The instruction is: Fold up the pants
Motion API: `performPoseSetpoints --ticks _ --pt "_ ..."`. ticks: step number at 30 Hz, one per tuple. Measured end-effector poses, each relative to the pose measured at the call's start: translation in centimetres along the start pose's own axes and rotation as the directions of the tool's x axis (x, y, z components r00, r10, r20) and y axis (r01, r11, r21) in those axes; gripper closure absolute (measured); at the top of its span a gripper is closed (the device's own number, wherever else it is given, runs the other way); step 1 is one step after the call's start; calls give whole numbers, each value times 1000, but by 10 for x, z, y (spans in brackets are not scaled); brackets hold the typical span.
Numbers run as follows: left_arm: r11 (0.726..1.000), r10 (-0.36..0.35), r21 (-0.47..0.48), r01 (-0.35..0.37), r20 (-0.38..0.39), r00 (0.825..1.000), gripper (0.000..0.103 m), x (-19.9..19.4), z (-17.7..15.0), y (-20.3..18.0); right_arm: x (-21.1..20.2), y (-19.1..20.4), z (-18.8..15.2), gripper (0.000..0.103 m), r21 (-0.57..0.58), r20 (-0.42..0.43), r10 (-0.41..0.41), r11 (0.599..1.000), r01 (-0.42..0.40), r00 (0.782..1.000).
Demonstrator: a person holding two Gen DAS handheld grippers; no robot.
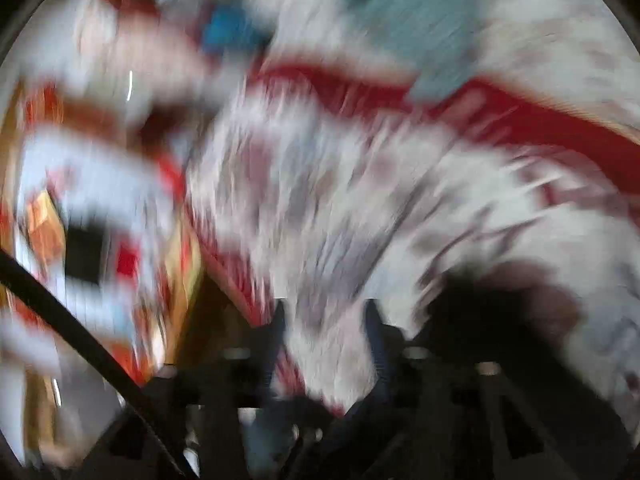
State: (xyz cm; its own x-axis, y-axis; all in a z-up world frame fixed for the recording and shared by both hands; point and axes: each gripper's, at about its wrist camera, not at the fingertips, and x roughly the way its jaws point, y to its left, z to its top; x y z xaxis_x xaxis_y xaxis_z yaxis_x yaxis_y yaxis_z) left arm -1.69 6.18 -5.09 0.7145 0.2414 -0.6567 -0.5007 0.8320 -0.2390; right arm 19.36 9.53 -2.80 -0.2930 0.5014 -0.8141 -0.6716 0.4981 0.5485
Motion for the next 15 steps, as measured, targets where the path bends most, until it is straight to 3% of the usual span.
performPoseSetpoints --ticks 1,2,3,4,5,7,8,10,11,12,13,14,15 --pt "1000 -2 3 2 -1 1000 61 0 0 -1 12 -15 12 90 38 -3 -200 979 200 980" --pt "1000 -2 4 2 -1 1000 61 0 -1 -1 11 -30 22 103 62 29 -305 951 303 952" --pt "1000 0 8 0 0 1000 61 0 -2 -2 2 -43 30 100 125 86 -433 898 421 897" --pt "1000 -1 8 1 1 1000 61 -1 -2 -2 -10 -58 34 85 208 105 -562 819 534 821" --pt "1000 -6 3 6 0 1000 61 -1 -2 -1 -19 -67 33 85 247 119 -543 827 505 831" --pt "1000 -13 -5 13 -2 1000 61 0 -1 1 -29 -64 28 85 223 150 -328 930 291 933" --pt "1000 -13 -10 13 -1 1000 61 0 -1 1 -34 -49 24 84 161 160 -246 962 220 956" --pt "1000 -12 -17 12 2 1000 61 0 -1 0 -33 -16 20 77 29 149 -125 992 122 981" --pt "1000 -11 -16 11 4 1000 61 0 -2 0 -23 -4 17 63 -28 94 -45 998 48 994" --pt "1000 -12 -14 12 5 1000 61 0 -2 0 -7 0 10 58 -61 7 -22 998 22 1000" --pt "1000 -13 -13 13 6 1000 61 -1 -2 1 16 -3 9 57 -86 -95 -54 995 46 994" --pt "1000 -14 -15 14 7 1000 61 0 -2 1 28 -10 9 85 -75 -110 -117 991 109 987" --pt "1000 -18 -16 18 8 1000 61 0 -2 1 28 -33 17 103 8 -63 -203 979 204 977"
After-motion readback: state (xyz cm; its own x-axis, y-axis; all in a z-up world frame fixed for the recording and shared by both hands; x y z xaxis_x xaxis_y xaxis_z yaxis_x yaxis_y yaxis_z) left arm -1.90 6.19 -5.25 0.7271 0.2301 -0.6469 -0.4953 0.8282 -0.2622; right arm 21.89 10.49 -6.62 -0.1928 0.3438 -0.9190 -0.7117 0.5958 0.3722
